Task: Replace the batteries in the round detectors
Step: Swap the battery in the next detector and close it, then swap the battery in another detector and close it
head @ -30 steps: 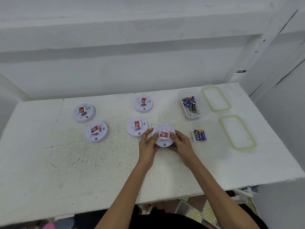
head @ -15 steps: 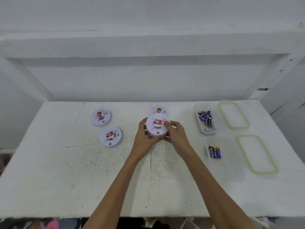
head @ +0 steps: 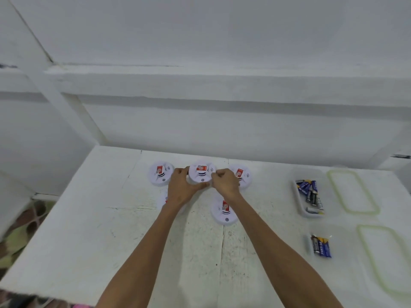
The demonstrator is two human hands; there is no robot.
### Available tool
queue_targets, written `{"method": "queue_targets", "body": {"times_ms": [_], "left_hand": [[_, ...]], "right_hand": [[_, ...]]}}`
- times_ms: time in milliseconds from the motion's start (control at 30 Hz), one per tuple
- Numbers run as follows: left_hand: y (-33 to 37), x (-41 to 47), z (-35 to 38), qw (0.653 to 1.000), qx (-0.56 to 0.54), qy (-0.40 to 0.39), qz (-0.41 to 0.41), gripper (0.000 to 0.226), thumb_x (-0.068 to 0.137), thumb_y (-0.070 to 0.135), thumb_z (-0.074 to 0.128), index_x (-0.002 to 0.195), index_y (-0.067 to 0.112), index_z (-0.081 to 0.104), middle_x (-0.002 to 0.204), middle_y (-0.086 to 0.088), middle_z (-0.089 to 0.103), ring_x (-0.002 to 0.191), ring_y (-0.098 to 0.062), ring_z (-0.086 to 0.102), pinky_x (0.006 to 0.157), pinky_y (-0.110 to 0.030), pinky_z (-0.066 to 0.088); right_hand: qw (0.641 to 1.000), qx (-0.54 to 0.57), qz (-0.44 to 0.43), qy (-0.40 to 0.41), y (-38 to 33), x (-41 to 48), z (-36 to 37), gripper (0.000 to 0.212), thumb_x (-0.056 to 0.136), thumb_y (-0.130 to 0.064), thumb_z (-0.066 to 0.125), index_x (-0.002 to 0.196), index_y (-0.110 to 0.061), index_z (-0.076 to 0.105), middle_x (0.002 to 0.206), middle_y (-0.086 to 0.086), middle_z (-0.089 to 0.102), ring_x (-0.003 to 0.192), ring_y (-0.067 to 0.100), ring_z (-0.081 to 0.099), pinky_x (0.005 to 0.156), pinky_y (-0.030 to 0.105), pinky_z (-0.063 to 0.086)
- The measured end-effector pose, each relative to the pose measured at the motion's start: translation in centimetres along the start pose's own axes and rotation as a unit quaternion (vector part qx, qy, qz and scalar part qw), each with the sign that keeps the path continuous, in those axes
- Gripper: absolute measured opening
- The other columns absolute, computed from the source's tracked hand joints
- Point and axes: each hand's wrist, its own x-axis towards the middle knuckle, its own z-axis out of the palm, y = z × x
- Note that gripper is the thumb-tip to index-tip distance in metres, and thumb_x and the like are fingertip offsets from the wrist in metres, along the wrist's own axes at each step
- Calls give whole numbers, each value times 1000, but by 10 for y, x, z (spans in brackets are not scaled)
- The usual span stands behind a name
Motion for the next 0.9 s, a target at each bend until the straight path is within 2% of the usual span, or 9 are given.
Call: {"method": "queue_targets", "body": {"times_ms": [67, 167, 300, 367, 467, 567, 600, 767, 900], "left_hand": [[-4, 8, -1, 999, 43, -3, -13, 97, 50, 90, 67, 122, 26, 67, 116, 2, 67, 108, -20, 59, 85, -35, 51], [-10, 19, -1, 994, 107, -13, -27, 100, 50, 96, 62, 120, 26, 68, 111, 1, 69, 102, -21, 64, 86, -43, 56], [-20, 26, 5, 982, 182, -27, -46, 95, 58, 91, 68, 121, 20, 66, 114, -4, 69, 107, -26, 63, 95, -48, 52], [-24, 28, 8, 977, 207, -25, -51, 91, 63, 85, 72, 123, 19, 62, 118, -6, 68, 111, -27, 62, 96, -47, 50], [-19, 28, 9, 972, 229, -23, -49, 92, 66, 76, 77, 133, 17, 53, 130, -9, 61, 120, -30, 55, 98, -46, 48], [-9, 26, 14, 977, 215, -4, 6, 102, 74, 67, 78, 152, 14, 38, 149, -9, 48, 138, -32, 43, 109, -47, 39], [-4, 25, 17, 979, 202, -8, 34, 100, 77, 63, 79, 154, 14, 38, 151, -9, 46, 140, -31, 41, 111, -46, 38], [24, 24, 37, 961, 223, -87, 134, 79, 89, 36, 78, 154, 14, 40, 155, -7, 42, 144, -27, 36, 111, -40, 40], [43, 24, 54, 963, 165, -171, 125, 80, 91, 24, 77, 157, 10, 34, 158, -11, 41, 146, -30, 37, 113, -41, 38]], "right_hand": [[1000, -9, 7, -13, -1, 4, 4, 22, 91, -10, 54, 79, 2, 68, 74, 21, 66, 60, 18, 52, 51, 23, 38], [1000, -16, -1, -24, 0, 11, 9, 25, 90, -6, 51, 98, 6, 70, 91, 21, 73, 77, 32, 69, 68, 37, 55], [997, -52, -19, -48, 2, 16, 13, 27, 91, -5, 49, 104, 11, 67, 99, 26, 71, 92, 41, 70, 84, 53, 56], [995, -80, -46, -47, 1, 13, 8, 28, 94, -7, 50, 110, 8, 67, 103, 24, 72, 97, 39, 69, 88, 50, 55], [991, -98, -92, -18, 2, 12, -6, 29, 96, -11, 53, 118, -6, 70, 114, 10, 74, 103, 24, 69, 92, 32, 54], [990, -81, -104, 43, 9, 15, -26, 24, 95, -9, 55, 110, -10, 73, 103, 3, 76, 80, 13, 67, 69, 6, 46], [990, -75, -101, 63, 12, 15, -33, 24, 95, -9, 54, 109, -11, 74, 100, 1, 75, 77, 11, 65, 64, 2, 41], [989, -63, -66, 114, 39, 15, -55, 21, 94, -9, 54, 105, -16, 71, 109, 3, 70, 94, 23, 70, 81, 28, 53], [991, -59, -26, 117, 56, 10, -64, 30, 95, -11, 56, 124, -13, 61, 124, 11, 62, 110, 26, 62, 86, 26, 45]]}}
